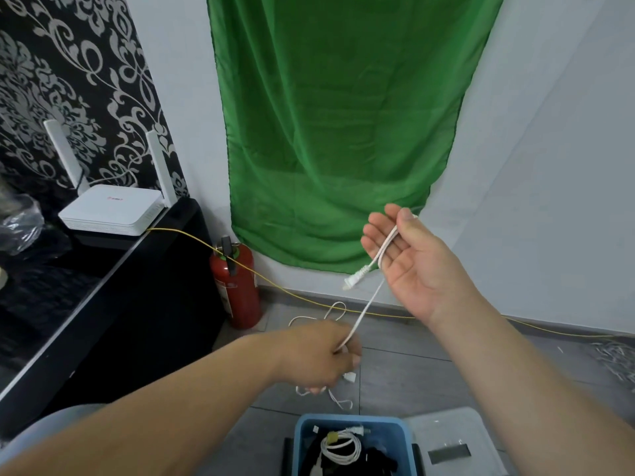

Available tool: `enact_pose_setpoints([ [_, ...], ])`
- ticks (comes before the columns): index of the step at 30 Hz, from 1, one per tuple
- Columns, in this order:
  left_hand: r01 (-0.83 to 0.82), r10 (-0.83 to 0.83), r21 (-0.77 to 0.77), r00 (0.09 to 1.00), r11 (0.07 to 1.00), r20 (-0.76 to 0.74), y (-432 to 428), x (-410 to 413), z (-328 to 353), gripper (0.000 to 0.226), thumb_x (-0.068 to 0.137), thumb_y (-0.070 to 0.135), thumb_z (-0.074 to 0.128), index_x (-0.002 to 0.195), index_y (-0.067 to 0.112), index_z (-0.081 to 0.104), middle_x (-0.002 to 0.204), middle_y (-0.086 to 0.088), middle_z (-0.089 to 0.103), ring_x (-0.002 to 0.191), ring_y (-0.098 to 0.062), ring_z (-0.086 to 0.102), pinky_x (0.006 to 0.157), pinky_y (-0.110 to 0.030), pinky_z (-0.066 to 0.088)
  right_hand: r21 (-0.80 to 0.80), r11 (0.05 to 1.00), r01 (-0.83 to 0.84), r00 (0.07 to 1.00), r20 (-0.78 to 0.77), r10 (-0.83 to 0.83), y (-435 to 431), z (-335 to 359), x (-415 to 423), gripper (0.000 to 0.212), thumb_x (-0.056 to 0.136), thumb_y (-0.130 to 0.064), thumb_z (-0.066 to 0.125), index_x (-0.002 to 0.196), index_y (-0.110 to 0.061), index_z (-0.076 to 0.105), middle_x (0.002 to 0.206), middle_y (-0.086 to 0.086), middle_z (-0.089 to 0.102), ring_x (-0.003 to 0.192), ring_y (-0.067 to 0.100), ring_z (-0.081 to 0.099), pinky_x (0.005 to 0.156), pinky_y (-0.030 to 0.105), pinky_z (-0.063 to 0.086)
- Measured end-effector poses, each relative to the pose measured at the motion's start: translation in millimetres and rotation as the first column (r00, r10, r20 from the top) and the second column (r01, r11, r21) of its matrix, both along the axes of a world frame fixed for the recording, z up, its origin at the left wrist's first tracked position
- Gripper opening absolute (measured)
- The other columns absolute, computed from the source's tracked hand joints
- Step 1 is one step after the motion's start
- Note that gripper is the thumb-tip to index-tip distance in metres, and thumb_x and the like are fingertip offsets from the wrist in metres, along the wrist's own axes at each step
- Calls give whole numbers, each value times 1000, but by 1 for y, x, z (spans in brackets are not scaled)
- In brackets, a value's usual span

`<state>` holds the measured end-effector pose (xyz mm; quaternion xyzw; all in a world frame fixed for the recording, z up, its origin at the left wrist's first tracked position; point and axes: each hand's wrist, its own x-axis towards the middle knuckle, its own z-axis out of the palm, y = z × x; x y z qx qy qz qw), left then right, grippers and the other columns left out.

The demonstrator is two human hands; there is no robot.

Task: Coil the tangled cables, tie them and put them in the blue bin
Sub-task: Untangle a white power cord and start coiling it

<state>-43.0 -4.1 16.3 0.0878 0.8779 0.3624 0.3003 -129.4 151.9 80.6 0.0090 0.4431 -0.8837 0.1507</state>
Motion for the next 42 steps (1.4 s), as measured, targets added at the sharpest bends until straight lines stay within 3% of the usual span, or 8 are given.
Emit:
enact_pose_setpoints([
  [6, -88, 98, 44, 874, 995, -476, -15, -14, 31, 9, 97, 26, 64, 91, 21, 69, 62, 11, 58, 53, 0, 50, 54, -16, 38, 726, 670, 155, 950, -296, 101, 10, -23, -5, 19, 98, -13, 65, 85, -11, 78, 79, 10, 78, 68, 23, 72, 73, 37, 61],
  [11, -239, 332, 231, 636, 943, -696, -38, -28, 38, 11, 89, 33, 77, 81, 27, 73, 62, 4, 64, 57, -16, 57, 53, -31, 47, 890, 453, -51, 899, -157, 409, 3, -22, 5, 35, 105, -24, 55, 82, -8, 75, 65, 8, 71, 55, 20, 60, 63, 34, 51],
  [16, -357, 568, 442, 543, 823, -618, -50, -37, 41, 5, 87, 29, 81, 84, 26, 79, 72, 8, 70, 62, -7, 59, 61, -26, 49, 677, 637, -369, 866, 1, 500, -5, -15, 12, 47, 108, -30, 41, 78, -7, 69, 54, 7, 44, 49, 20, 33, 53, 32, 30],
  [20, -335, 519, 404, 656, 851, -548, -44, -34, 30, 17, 101, 30, 63, 92, 22, 75, 71, -3, 68, 54, -16, 55, 53, -28, 46, 303, 790, -533, 838, 58, 543, -12, -3, 20, 37, 107, -29, 41, 80, -10, 56, 58, 3, 34, 51, 17, 25, 55, 32, 24],
  [25, -284, 335, 244, 920, 927, -202, -19, -20, 7, 11, 103, 14, 50, 100, 13, 60, 75, -9, 63, 53, -7, 58, 54, -25, 51, -10, 965, -263, 961, 80, 263, -21, 5, 18, 37, 107, -34, 44, 86, -11, 62, 62, 2, 48, 52, 15, 43, 52, 27, 43],
  [30, -10, 11, 3, 993, 1000, -114, -14, -10, -11, 13, 102, 25, 51, 110, 21, 60, 82, -9, 74, 57, -3, 61, 77, -36, 59, -112, 993, 47, 993, 110, -34, -14, 3, 0, 29, 106, -32, 51, 103, -9, 69, 83, 6, 76, 74, 16, 73, 75, 32, 61],
  [35, -85, 107, 87, 952, 993, -287, -13, -12, 10, 11, 98, 18, 59, 100, 21, 69, 75, 1, 69, 61, -5, 59, 63, -25, 53, 436, 891, 126, 989, -120, -81, -3, -19, -11, 25, 105, -26, 57, 102, -6, 71, 84, 13, 77, 72, 22, 71, 77, 36, 61],
  [42, -347, 396, 217, 614, 912, -682, -46, -31, 33, 23, 82, 44, 82, 74, 26, 71, 59, 7, 62, 54, -8, 53, 53, -30, 45, 891, 446, -83, 878, -147, 456, -7, -16, 9, 36, 105, -29, 55, 88, -6, 76, 71, 7, 75, 58, 17, 63, 64, 33, 54],
])
